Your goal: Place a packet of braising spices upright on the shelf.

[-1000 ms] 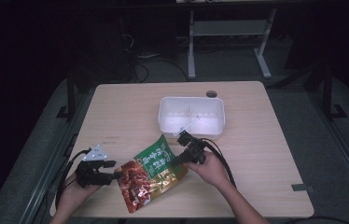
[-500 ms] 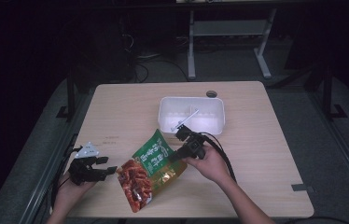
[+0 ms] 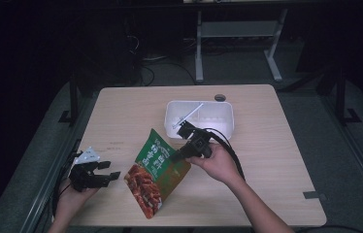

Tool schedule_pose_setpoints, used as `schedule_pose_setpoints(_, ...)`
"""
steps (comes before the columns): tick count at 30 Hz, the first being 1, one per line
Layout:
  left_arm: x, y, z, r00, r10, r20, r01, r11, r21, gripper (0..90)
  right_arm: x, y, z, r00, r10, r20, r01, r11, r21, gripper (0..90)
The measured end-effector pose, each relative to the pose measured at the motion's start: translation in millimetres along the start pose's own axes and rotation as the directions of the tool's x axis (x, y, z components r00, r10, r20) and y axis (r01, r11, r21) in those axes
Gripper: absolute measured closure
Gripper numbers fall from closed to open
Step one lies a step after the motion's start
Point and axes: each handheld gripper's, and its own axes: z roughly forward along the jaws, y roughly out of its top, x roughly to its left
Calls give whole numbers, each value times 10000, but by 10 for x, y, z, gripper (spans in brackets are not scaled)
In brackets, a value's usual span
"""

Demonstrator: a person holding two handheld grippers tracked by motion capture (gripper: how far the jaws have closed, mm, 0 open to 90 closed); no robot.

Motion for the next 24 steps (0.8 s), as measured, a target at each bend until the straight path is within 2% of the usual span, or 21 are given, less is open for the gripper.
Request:
schedule_pose_setpoints(4,-4,2,-8,10000,37,-69,-38,10000,-37,389,43,37,-58,9999,-100,13,100,9999,40,898)
schedule_pose_setpoints(13,-8,4,-10,9999,26,-105,-27,10000,-41,388,210,127,-260,9971,-463,-610,460,9989,-65,900)
schedule_pose_setpoints(20,-5,-3,11,10000,-15,-43,16,10000,86,384,339,143,-402,9945,-873,-573,859,9960,-258,900)
schedule_pose_setpoints(22,-3,-4,14,10000,39,-47,-38,9999,119,383,415,161,-466,9945,-1015,-259,1011,9947,-166,900)
schedule_pose_setpoints(23,-3,-4,14,10000,39,-47,-38,9999,119,384,415,161,-466,9945,-1015,-259,1011,9947,-166,900)
schedule_pose_setpoints(24,-5,-4,12,10000,31,-52,-31,9999,106,384,445,174,-508,9933,-1156,-21,1156,9933,-89,900)
